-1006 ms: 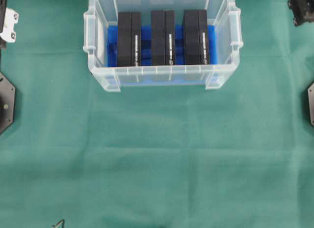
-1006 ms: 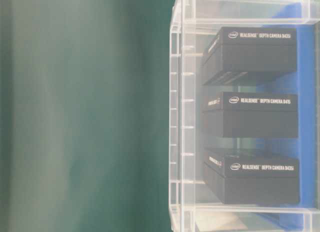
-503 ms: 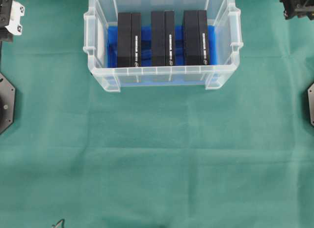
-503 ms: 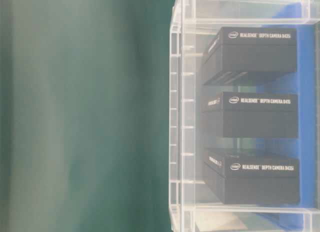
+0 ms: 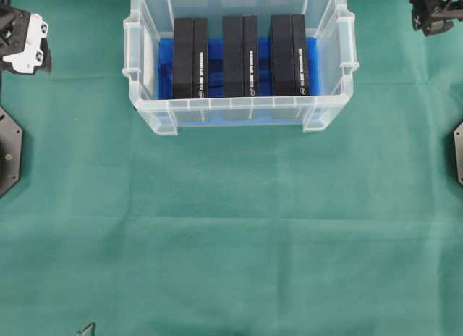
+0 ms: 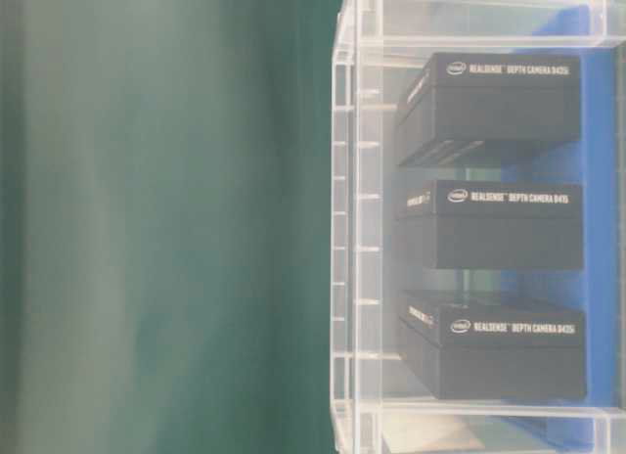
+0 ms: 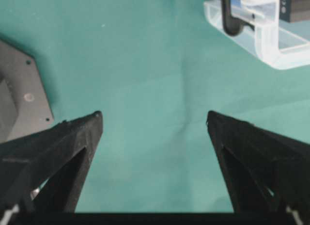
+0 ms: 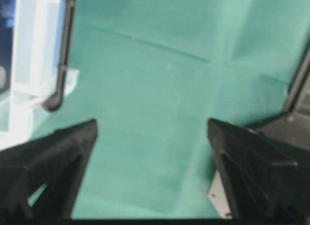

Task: Take the box out of the case with both arms.
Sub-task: 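Open both grippers and move them above the left and right box pairs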

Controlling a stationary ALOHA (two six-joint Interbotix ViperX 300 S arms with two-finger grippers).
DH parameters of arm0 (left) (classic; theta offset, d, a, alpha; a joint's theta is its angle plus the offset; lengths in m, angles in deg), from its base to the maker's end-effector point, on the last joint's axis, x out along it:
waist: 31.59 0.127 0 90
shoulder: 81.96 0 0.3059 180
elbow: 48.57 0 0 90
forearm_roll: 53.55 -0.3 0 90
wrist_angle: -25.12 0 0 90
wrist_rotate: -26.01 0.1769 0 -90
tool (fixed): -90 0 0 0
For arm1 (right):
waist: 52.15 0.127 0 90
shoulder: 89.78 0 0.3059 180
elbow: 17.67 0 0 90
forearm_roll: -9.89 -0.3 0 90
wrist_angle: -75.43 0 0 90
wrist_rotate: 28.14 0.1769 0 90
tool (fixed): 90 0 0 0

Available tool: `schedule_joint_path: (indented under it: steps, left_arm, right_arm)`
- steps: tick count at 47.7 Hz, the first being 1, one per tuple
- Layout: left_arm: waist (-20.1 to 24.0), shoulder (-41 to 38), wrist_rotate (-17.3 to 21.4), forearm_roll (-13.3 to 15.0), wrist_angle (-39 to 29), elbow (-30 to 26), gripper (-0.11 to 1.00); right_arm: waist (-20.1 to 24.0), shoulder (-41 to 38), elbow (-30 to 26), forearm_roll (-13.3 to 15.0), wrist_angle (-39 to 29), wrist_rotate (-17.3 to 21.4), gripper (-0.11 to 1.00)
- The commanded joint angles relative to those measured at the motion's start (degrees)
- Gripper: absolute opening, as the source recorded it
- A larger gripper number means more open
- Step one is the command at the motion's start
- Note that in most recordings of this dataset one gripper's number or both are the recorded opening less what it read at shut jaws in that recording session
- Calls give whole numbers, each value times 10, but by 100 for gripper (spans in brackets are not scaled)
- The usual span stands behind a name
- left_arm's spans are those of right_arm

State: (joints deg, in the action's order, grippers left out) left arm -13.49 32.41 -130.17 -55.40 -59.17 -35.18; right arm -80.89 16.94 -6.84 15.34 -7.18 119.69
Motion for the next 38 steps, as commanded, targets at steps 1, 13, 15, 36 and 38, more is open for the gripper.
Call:
schedule_joint_path:
  steps: [1, 13, 15, 36, 38]
  left_arm:
    - [-3, 0, -7, -1, -1, -9, 91]
    - [-4, 12, -75, -4, 2, -4, 90]
    - [-6, 21, -79, -4, 7, -2, 89]
    - [-4, 29, -93, -4, -29, 0, 89]
    - [-4, 21, -93, -4, -29, -4, 89]
  right_arm:
    - [3, 4, -4, 5, -5, 9, 97]
    - [3, 14, -4, 11, -13, 25, 97]
    - [3, 18, -3, 11, -13, 25, 97]
    - [3, 33, 7, 13, -13, 28, 97]
    - [3, 29, 5, 11, -13, 29, 97]
